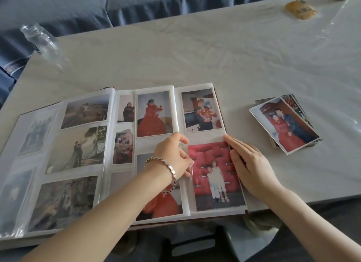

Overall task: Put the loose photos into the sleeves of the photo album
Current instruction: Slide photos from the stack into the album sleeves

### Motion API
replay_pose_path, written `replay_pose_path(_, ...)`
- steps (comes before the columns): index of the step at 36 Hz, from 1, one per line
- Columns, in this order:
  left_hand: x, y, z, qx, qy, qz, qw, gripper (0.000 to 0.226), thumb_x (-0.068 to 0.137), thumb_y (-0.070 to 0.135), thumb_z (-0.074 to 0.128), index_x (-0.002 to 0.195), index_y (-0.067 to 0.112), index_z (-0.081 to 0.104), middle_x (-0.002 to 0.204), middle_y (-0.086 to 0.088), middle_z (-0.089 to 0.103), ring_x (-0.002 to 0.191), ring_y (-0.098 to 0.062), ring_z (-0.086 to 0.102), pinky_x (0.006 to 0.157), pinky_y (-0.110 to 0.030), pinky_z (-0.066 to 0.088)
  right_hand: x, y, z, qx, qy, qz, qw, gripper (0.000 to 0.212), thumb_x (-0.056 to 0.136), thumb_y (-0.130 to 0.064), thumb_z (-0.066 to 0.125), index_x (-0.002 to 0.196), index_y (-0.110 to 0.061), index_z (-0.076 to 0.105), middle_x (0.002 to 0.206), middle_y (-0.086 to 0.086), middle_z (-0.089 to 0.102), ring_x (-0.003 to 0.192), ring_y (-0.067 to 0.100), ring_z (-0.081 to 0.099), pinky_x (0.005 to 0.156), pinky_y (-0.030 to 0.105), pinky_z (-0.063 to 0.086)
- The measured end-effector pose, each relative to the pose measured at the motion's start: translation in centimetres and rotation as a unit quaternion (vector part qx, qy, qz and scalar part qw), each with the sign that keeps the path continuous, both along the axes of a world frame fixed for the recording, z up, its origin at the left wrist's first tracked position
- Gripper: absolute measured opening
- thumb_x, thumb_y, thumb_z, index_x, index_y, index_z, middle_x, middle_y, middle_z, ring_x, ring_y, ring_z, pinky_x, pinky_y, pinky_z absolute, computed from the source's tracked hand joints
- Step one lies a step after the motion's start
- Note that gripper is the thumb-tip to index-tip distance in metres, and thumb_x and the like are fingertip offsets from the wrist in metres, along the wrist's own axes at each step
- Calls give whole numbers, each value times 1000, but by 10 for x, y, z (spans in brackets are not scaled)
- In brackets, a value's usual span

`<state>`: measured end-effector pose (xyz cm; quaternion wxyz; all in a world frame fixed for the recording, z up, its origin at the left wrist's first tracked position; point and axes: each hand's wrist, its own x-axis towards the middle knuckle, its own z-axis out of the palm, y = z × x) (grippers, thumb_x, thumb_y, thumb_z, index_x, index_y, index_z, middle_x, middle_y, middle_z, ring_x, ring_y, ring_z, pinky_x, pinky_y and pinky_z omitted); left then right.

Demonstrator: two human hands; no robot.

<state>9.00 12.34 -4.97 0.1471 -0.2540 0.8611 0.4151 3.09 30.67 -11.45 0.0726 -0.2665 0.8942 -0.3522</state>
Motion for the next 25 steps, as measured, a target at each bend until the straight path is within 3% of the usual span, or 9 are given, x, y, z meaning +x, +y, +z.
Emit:
replay_pose_path(4,4,0,1,9,11,29,999,23,94,10,49,115,20,52,87,-3,67,61,-12,68,62,-22,57,0,0,1,-4,1,4,1000,48,92,-30,32,136,-21,47,126,-18,43,120,23,50,96,24,31)
replay_pose_path(7,8,5,1,-38,27,6,999,26,90,20,59,115,24,52,83,2,68,67,-11,67,71,-28,57,0,1,0,-3,1,1,1000,47,92,-29,32,135,-21,47,131,-9,50,120,23,50,96,24,31)
replay_pose_path(10,12,9,0,-54,31,-4,998,39,83,18,69,116,28,51,78,7,67,68,-9,66,74,-29,57,1,1,-1,3,0,-1,1000,48,91,-31,32,136,-22,47,134,-5,52,119,25,50,96,25,32)
replay_pose_path(14,10,6,-2,-5,24,9,1000,33,82,14,69,105,30,50,72,5,69,54,-7,65,59,-18,53,1,1,-1,8,-3,-5,1000,49,92,-35,29,136,-23,46,135,-5,51,120,23,49,95,24,32)
replay_pose_path(17,13,1,-3,71,25,31,997,25,82,11,69,96,26,55,65,4,68,52,-9,65,60,-24,56,2,2,3,-23,-45,-13,999,44,97,-40,28,133,-25,48,131,-7,53,115,10,51,94,18,36)
replay_pose_path(20,17,-3,-3,153,41,78,984,25,81,5,69,98,20,59,60,6,66,55,-6,63,55,-21,55,2,1,9,-107,-102,-43,988,32,93,-27,40,123,-26,51,116,-9,54,97,-12,51,73,0,42)
replay_pose_path(22,19,-5,-4,158,53,80,983,24,82,8,68,100,22,60,59,8,66,62,-5,65,60,-20,54,2,0,15,-139,-105,-88,981,26,93,-21,45,118,-20,54,107,-8,54,90,-16,51,64,-1,41)
replay_pose_path(25,22,-9,-7,148,62,71,985,24,83,13,67,99,28,59,70,4,70,78,-14,69,81,-32,55,3,-4,31,-169,-169,-128,962,24,93,-28,43,103,-16,61,85,-11,57,77,-17,55,53,5,44)
